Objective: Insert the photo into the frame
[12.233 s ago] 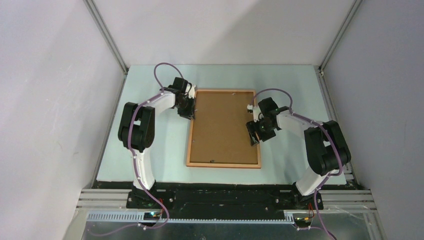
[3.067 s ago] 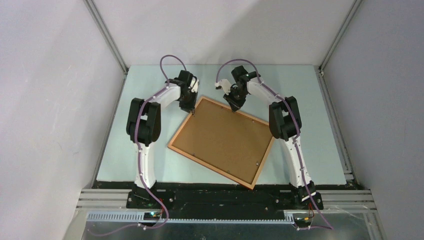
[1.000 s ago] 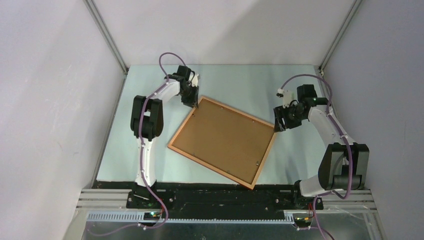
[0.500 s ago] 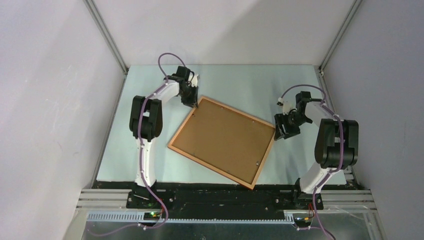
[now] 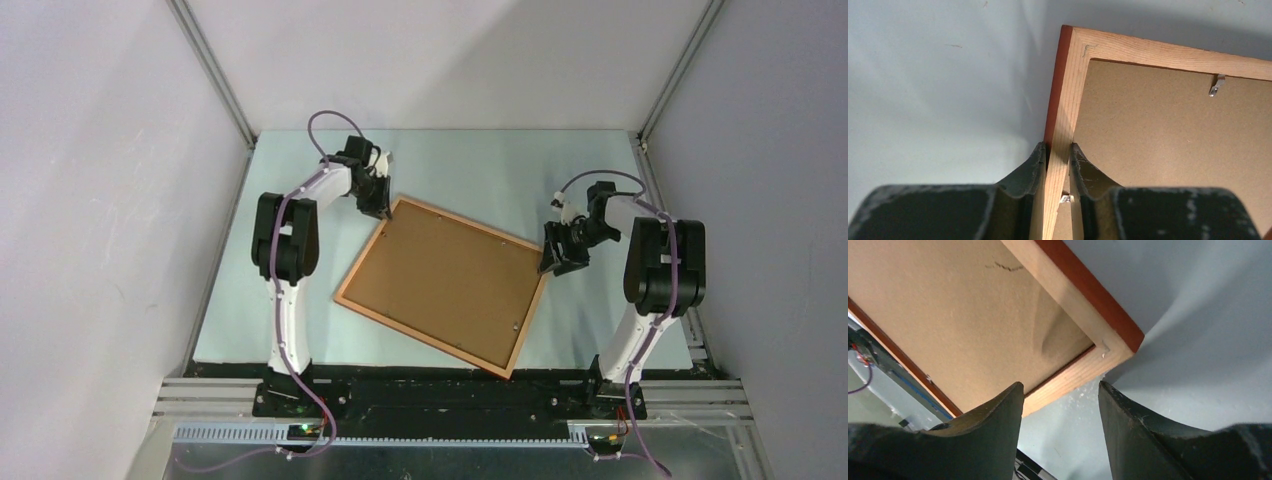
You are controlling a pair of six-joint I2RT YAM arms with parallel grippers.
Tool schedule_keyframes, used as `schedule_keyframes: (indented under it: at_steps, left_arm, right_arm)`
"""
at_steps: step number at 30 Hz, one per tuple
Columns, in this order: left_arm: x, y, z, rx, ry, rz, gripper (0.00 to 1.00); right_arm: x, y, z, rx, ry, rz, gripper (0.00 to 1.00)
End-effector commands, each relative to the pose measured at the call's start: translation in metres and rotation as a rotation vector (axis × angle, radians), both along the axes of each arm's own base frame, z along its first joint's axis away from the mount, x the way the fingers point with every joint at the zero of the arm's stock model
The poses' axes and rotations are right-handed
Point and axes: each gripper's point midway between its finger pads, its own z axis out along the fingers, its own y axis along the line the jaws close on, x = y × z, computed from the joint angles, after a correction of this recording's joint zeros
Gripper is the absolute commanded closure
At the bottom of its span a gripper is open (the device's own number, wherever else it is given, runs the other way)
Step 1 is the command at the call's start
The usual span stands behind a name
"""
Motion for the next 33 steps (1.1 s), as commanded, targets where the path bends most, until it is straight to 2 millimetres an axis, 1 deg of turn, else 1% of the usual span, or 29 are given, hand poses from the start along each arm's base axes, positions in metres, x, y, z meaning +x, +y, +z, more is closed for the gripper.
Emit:
schedule_keyframes:
  at_steps: [1, 2, 3, 4, 5, 6, 7, 8, 9, 10, 11, 12, 13, 16, 17, 18, 19, 20, 21, 22, 23, 24, 25, 27, 29, 31, 32, 33]
  left_arm:
    - [-0.019, 0.017, 0.000, -0.007, 0.076, 0.050, 1.00]
    - [-0.020, 0.018, 0.000, -0.009, 0.079, 0.053, 1.00]
    - [-0.022, 0.019, 0.000, -0.013, 0.084, 0.058, 1.00]
    - [-0.022, 0.020, 0.003, -0.016, 0.078, 0.060, 1.00]
    - [-0.025, 0.021, 0.002, -0.015, 0.084, 0.062, 1.00]
    - [-0.025, 0.023, 0.005, -0.017, 0.076, 0.065, 1.00]
    - [-0.029, 0.023, 0.003, -0.017, 0.084, 0.069, 1.00]
    - [-0.031, 0.024, 0.004, -0.019, 0.083, 0.071, 1.00]
    - [-0.032, 0.025, 0.004, -0.021, 0.085, 0.078, 1.00]
    - [-0.035, 0.026, 0.002, -0.019, 0.090, 0.084, 1.00]
    - [-0.036, 0.027, 0.001, -0.021, 0.094, 0.096, 1.00]
    - [-0.038, 0.029, 0.001, -0.023, 0.095, 0.105, 1.00]
    - [-0.039, 0.029, 0.000, -0.027, 0.100, 0.117, 1.00]
    - [-0.045, 0.032, -0.002, -0.045, 0.114, 0.142, 1.00]
    - [-0.044, 0.032, 0.000, -0.055, 0.106, 0.152, 1.00]
    - [-0.048, 0.034, -0.002, -0.063, 0.117, 0.159, 1.00]
    - [-0.046, 0.033, 0.002, -0.074, 0.099, 0.165, 1.00]
    - [-0.051, 0.034, 0.000, -0.078, 0.107, 0.167, 1.00]
    - [-0.050, 0.033, 0.004, -0.087, 0.093, 0.165, 1.00]
    - [-0.054, 0.033, 0.002, -0.090, 0.102, 0.164, 1.00]
    - [-0.055, 0.031, 0.005, -0.105, 0.096, 0.157, 1.00]
    - [-0.059, 0.030, 0.003, -0.108, 0.105, 0.149, 1.00]
    - [-0.065, 0.029, 0.002, -0.115, 0.114, 0.144, 1.00]
    - [-0.069, 0.030, 0.003, -0.115, 0.114, 0.136, 1.00]
    - [-0.079, 0.034, -0.004, -0.105, 0.133, 0.139, 1.00]
    - [-0.082, 0.038, -0.005, -0.111, 0.132, 0.154, 1.00]
    - [-0.081, 0.039, -0.006, -0.116, 0.128, 0.164, 1.00]
    - [-0.083, 0.041, -0.007, -0.118, 0.132, 0.173, 1.00]
  right_arm:
    - [0.027, 0.009, 0.006, 0.063, -0.029, -0.033, 0.40]
    - [0.030, 0.009, 0.004, 0.067, -0.022, -0.038, 0.40]
    - [0.037, 0.010, 0.005, 0.073, -0.026, -0.048, 0.40]
    - [0.046, 0.011, 0.009, 0.081, -0.042, -0.056, 0.41]
    - [0.050, 0.012, 0.008, 0.089, -0.039, -0.058, 0.41]
    - [0.058, 0.015, 0.014, 0.102, -0.054, -0.061, 0.41]
    - [0.062, 0.017, 0.013, 0.110, -0.051, -0.061, 0.41]
    - [0.071, 0.020, 0.019, 0.120, -0.068, -0.058, 0.41]
    - [0.074, 0.022, 0.016, 0.123, -0.058, -0.055, 0.41]
    - [0.082, 0.027, 0.023, 0.130, -0.073, -0.045, 0.42]
    - [0.084, 0.030, 0.020, 0.134, -0.062, -0.036, 0.42]
    - [0.093, 0.033, 0.027, 0.143, -0.083, -0.029, 0.42]
    - [0.096, 0.036, 0.024, 0.146, -0.074, -0.021, 0.42]
    - [0.116, 0.043, 0.028, 0.157, -0.084, 0.001, 0.42]
    - [0.125, 0.046, 0.036, 0.161, -0.103, 0.009, 0.42]
    - [0.128, 0.046, 0.029, 0.162, -0.085, 0.010, 0.42]
    - [0.138, 0.046, 0.039, 0.163, -0.109, 0.015, 0.42]
    - [0.141, 0.053, 0.032, 0.163, -0.095, 0.032, 0.42]
    - [0.149, 0.059, 0.040, 0.158, -0.115, 0.054, 0.42]
    - [0.152, 0.064, 0.033, 0.153, -0.103, 0.064, 0.42]
    - [0.163, 0.065, 0.041, 0.143, -0.135, 0.073, 0.42]
    - [0.166, 0.068, 0.034, 0.139, -0.125, 0.080, 0.42]
    - [0.176, 0.069, 0.038, 0.133, -0.147, 0.081, 0.42]
    - [0.188, 0.071, 0.043, 0.125, -0.174, 0.079, 0.41]
    - [0.198, 0.070, 0.049, 0.105, -0.208, 0.071, 0.40]
    - [0.204, 0.068, 0.053, 0.082, -0.234, 0.060, 0.38]
    - [0.206, 0.065, 0.050, 0.066, -0.241, 0.049, 0.37]
    - [0.207, 0.063, 0.056, 0.058, -0.259, 0.043, 0.37]
